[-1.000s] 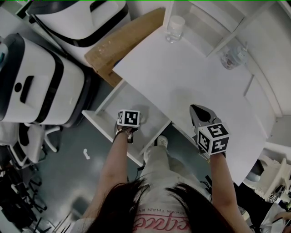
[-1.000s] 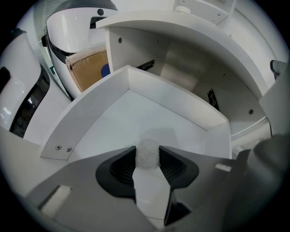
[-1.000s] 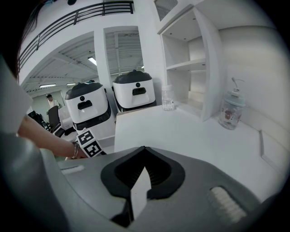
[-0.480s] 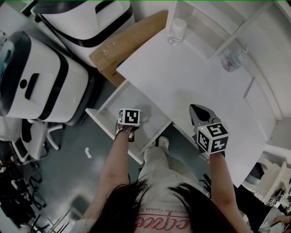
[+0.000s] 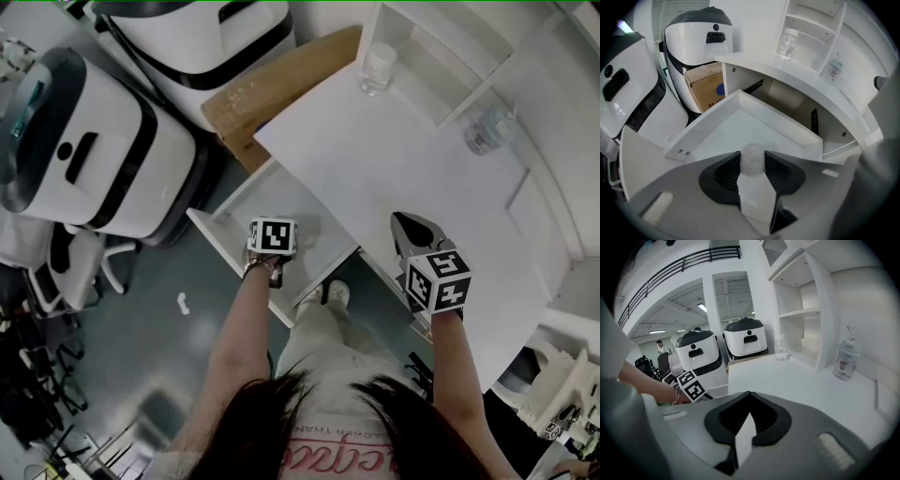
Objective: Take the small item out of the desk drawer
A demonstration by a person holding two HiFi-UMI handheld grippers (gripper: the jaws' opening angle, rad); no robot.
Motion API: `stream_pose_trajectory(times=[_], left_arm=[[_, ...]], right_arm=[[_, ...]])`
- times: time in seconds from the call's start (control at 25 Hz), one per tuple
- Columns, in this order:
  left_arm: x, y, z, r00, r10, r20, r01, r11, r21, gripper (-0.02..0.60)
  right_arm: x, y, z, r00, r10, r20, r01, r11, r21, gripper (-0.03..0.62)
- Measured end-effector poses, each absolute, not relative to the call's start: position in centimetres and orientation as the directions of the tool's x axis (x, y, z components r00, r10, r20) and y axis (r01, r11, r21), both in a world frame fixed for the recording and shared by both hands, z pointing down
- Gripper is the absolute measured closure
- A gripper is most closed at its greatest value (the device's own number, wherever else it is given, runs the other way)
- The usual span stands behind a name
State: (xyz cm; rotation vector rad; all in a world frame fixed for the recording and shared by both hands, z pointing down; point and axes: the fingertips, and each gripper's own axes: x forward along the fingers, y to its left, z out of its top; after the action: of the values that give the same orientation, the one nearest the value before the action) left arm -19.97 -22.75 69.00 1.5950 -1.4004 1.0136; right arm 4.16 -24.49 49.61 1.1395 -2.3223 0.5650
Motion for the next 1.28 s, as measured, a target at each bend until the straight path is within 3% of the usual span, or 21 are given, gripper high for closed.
stream_pose_trajectory(times=[0.56,1.28], left_arm=[[-20.2,-20.9,64.7,0.086,-0.427,0.900,-0.995,-0.076,0.059,0.410],[-20.4,-22.0,56.9,0.143,-0.597,0.789,-0.990,-0.098,0.106,0.410]], right_arm=[[3.3,-24.2,48.1,-0.558,-0.601,0.572,-0.788,0.599,-0.140,0.592],[0.2,-24.6,44.8,-0.564,-0.629,0.535,-0.773,0.630,-0.073,0.592]])
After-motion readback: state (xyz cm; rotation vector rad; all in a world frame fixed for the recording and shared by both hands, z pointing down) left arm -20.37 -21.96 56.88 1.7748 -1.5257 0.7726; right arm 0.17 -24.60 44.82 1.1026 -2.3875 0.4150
